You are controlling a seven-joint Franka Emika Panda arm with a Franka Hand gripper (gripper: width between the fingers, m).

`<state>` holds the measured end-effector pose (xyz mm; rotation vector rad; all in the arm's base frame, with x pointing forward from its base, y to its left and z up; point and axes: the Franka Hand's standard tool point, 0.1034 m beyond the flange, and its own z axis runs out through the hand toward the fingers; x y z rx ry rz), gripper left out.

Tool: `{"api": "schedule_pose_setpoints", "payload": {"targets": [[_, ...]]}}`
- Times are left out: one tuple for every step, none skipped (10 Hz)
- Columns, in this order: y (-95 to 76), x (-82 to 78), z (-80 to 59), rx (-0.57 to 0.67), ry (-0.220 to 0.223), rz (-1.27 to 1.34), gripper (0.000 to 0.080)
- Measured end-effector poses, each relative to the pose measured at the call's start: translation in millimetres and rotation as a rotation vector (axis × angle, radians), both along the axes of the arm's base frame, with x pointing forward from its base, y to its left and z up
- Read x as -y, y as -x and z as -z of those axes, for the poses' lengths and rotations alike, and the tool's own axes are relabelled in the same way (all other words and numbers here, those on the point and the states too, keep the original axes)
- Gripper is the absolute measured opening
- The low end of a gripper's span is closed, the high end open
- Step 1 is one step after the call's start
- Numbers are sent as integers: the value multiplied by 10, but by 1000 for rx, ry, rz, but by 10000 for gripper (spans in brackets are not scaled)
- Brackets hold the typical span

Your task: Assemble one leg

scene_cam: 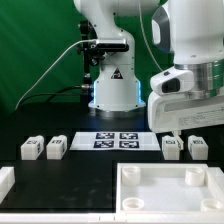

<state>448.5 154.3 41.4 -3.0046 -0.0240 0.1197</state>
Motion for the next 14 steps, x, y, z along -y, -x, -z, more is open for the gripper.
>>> {"api": "schedule_pose_setpoints", "payload": {"targets": [[38, -25, 29, -25, 2, 0, 649], [105, -60, 54, -96, 6, -13, 649], [155, -83, 30, -238, 11, -29, 649], [87, -96, -2, -365, 8, -37, 649], [75, -104, -22, -461, 5, -49, 649], [111, -100, -19, -575, 5, -62, 649], [117, -105, -1, -675, 1, -74, 649], [121, -112, 16, -742, -2, -84, 649], [111, -125, 46, -751, -3, -84, 649], [155, -168, 67, -743, 10, -65, 649], [227, -183, 88, -742, 16, -68, 649], [306, -168, 128, -744, 20, -67, 649], [406, -149, 181, -747, 25, -64, 649], [503, -154, 233, -759, 37, -53, 649]]}}
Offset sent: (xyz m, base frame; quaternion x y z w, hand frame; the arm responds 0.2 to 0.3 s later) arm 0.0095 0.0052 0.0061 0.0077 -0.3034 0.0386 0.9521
